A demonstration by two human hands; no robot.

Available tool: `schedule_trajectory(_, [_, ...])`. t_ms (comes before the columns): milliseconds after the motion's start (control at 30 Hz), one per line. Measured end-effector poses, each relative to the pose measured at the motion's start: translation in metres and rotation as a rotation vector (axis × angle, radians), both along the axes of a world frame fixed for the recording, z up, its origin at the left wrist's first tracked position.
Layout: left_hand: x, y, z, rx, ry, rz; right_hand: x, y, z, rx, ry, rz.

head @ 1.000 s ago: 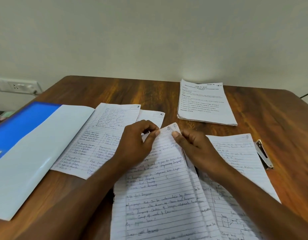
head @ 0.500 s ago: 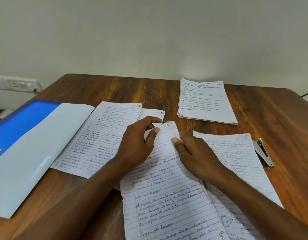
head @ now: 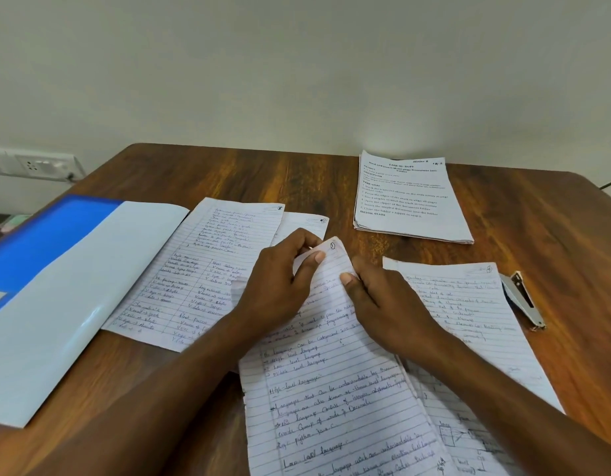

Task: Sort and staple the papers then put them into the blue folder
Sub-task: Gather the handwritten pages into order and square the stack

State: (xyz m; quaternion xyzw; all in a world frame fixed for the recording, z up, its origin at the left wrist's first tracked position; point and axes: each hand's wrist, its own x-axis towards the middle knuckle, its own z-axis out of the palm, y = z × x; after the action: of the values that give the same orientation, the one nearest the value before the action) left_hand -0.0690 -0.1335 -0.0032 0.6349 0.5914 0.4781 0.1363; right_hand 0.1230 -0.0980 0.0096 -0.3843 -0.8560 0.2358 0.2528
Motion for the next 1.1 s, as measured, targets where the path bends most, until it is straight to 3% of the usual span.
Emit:
schedule_trajectory(167, [0.003, 0.001, 0.000, -0.005, 0.024, -0.006, 0.000, 0.004, 0.000, 0.024, 0.234, -0.071])
schedule_trajectory(400, [0.009, -0.002, -0.001, -0.003, 0.092, -0.103, 0.001, 0.004, -0.003, 0.026, 0.210, -0.102])
schedule_trajectory(667, [0.003, -0.002, -0.001, 0.004, 0.129, -0.055, 0.005, 0.010, 0.011, -0.210, 0.504, -0.150])
schedule_trajectory(1100, [0.006, -0.002, -0.003, -0.009, 0.182, -0.100, 0.005, 0.007, 0.015, -0.336, 0.572, -0.107])
